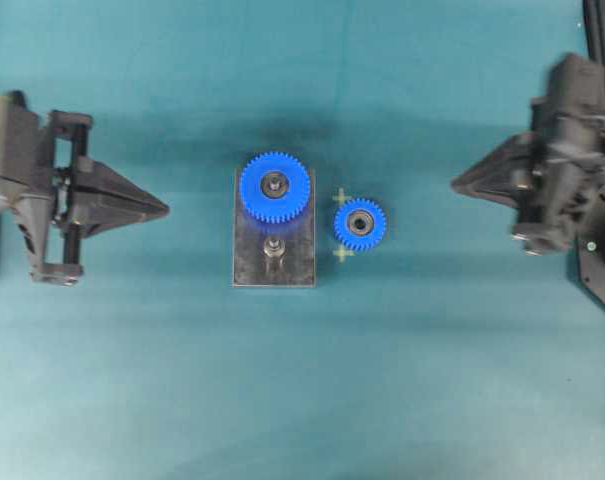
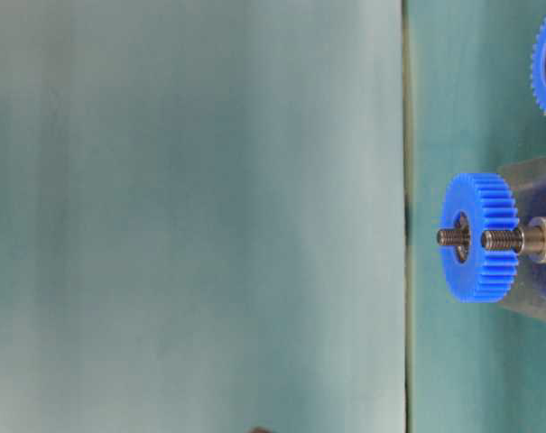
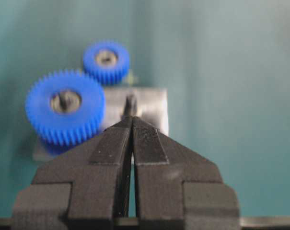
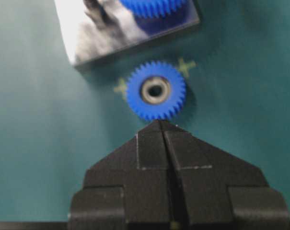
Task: Fit the small gear onto the shaft.
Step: 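Move the right gripper toward the small blue gear beside the plate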
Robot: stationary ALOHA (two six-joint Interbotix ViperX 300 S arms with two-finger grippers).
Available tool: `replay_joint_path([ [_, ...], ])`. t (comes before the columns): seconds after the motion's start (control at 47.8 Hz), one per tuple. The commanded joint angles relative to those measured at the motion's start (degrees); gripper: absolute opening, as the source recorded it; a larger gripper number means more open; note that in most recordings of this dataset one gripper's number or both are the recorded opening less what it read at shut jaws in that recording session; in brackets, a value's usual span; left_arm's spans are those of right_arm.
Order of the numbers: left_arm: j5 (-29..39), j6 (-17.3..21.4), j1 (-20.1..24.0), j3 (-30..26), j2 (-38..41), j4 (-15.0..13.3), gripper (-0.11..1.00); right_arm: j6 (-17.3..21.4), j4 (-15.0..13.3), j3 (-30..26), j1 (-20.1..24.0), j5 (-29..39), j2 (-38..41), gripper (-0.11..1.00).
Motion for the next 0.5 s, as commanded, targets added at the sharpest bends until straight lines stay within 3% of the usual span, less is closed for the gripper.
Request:
replay_joint_path([
  [0.0, 1.5, 0.1, -0.1, -1.9, 0.6, 0.2, 0.0, 0.5, 0.2, -3.8, -1.1, 1.3, 4.1, 0.01],
  [0.23, 5.4, 0.1, -0.1, -2.6, 2.2, 0.2, 0.0, 0.3, 0.2, -7.5, -2.9, 2.5, 13.0, 0.01],
  [0.293, 6.2, 0.1, -0.1, -2.8, 2.5, 0.2, 0.0, 0.0, 0.2, -8.4, -2.9, 2.2, 14.9, 0.06],
  [0.356, 6.3, 0.1, -0.1, -2.8, 2.5, 0.2, 0.0, -0.4, -0.2, -9.1, -3.0, 1.6, 17.0, 0.16],
  [0.481, 6.5, -0.4, 0.1, -2.9, 2.5, 0.2, 0.0, -0.3, -1.2, -10.0, -3.0, 0.8, 20.5, 0.5],
])
